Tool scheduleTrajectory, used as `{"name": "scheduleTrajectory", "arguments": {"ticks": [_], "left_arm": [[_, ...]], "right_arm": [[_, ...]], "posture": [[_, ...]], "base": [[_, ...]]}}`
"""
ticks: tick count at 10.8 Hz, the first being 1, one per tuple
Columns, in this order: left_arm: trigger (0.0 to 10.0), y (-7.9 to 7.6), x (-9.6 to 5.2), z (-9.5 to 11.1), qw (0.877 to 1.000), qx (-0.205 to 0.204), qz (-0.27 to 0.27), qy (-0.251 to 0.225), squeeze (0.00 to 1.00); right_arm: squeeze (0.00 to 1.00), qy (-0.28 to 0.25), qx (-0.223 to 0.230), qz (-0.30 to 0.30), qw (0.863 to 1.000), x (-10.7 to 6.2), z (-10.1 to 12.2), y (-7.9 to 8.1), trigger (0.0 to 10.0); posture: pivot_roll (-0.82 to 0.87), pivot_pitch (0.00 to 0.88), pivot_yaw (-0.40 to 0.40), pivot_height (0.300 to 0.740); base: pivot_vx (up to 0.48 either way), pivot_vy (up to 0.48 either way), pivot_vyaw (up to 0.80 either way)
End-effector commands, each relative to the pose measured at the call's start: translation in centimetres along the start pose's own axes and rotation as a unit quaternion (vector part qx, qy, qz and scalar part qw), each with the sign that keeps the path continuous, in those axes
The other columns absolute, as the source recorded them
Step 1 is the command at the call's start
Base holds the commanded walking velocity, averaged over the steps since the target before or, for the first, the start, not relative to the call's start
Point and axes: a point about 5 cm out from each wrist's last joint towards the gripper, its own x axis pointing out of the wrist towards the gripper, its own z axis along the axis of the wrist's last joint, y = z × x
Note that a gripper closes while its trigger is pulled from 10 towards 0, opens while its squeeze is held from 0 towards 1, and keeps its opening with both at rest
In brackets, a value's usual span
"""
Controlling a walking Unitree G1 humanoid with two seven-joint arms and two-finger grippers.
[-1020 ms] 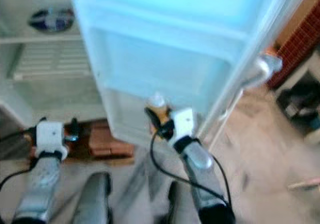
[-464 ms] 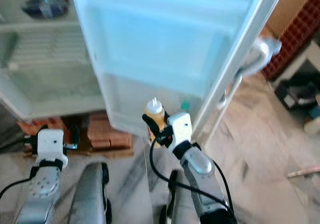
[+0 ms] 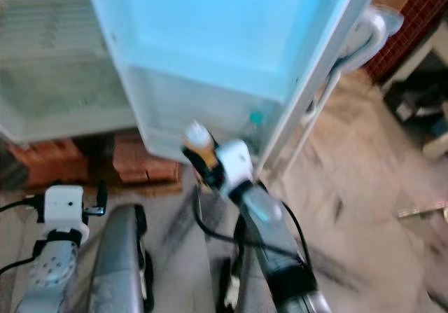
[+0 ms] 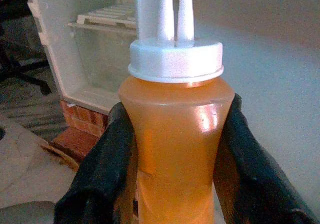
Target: Restocking fridge
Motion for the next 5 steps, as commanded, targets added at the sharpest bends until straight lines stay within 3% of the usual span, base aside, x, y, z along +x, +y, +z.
{"name": "scheduleTrajectory", "arguments": {"ticks": [1,3,5], "left_arm": [[10.0,-0.2,-0.3,0.1,1.000,-0.005,-0.008,0.005,0.00],[10.0,-0.4,-1.9,1.4,1.000,-0.010,-0.028,0.003,0.00],[10.0,-0.3,-3.2,1.6,0.999,-0.009,-0.029,0.014,0.00]], "right_arm": [[0.00,0.004,-0.011,0.002,1.000,0.0,-0.3,0.1,10.0],[0.00,0.000,-0.097,0.010,0.995,3.2,0.7,-1.1,10.0],[0.00,-0.011,-0.172,-0.004,0.985,5.0,2.0,-2.2,10.0]], "posture": [[0.21,0.318,-0.093,0.539],[0.24,0.375,-0.104,0.539],[0.26,0.406,-0.110,0.539]], "base": [[0.000,0.000,0.00],[0.000,0.000,0.00],[0.000,0.000,0.00]]}}
